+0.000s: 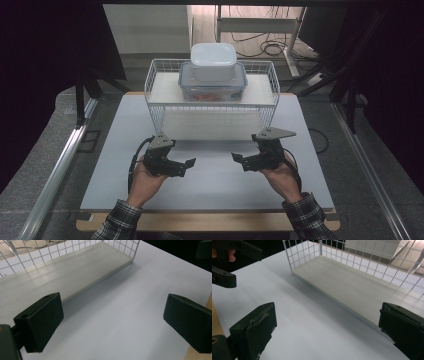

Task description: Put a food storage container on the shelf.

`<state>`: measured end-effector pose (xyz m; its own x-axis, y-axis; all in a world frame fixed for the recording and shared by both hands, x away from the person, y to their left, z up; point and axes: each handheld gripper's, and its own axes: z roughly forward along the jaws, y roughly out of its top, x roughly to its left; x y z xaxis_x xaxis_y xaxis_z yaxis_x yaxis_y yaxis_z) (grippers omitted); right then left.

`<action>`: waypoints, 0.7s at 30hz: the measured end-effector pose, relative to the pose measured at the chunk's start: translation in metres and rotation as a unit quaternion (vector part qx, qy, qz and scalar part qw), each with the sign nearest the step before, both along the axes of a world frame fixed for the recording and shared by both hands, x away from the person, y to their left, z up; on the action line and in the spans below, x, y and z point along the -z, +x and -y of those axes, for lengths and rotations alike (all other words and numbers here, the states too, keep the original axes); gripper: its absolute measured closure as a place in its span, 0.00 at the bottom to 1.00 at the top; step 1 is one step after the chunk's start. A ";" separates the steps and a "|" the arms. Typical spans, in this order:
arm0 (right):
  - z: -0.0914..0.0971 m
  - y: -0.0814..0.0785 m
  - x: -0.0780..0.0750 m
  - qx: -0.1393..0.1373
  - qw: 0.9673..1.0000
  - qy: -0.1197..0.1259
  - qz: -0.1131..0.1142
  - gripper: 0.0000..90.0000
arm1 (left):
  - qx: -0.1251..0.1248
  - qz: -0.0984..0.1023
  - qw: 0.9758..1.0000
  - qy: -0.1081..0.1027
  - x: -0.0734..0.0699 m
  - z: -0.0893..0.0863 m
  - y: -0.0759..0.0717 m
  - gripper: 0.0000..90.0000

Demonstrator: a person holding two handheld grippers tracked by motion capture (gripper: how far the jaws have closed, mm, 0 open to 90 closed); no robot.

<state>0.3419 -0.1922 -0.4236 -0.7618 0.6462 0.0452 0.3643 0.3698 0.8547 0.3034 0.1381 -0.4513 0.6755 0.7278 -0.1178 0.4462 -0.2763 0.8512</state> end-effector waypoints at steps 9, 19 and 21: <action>0.013 -0.014 0.012 0.011 1.000 -0.001 0.006 0.00 | -0.010 0.002 1.000 0.000 0.009 -0.013 -0.017 0.01; 0.022 -0.025 0.018 0.011 1.000 -0.009 0.009 0.00 | -0.018 -0.002 1.000 -0.008 0.017 -0.023 -0.034 0.02; 0.024 -0.027 0.020 0.013 1.000 -0.013 0.012 0.00 | -0.023 -0.006 1.000 -0.011 0.020 -0.026 -0.036 0.03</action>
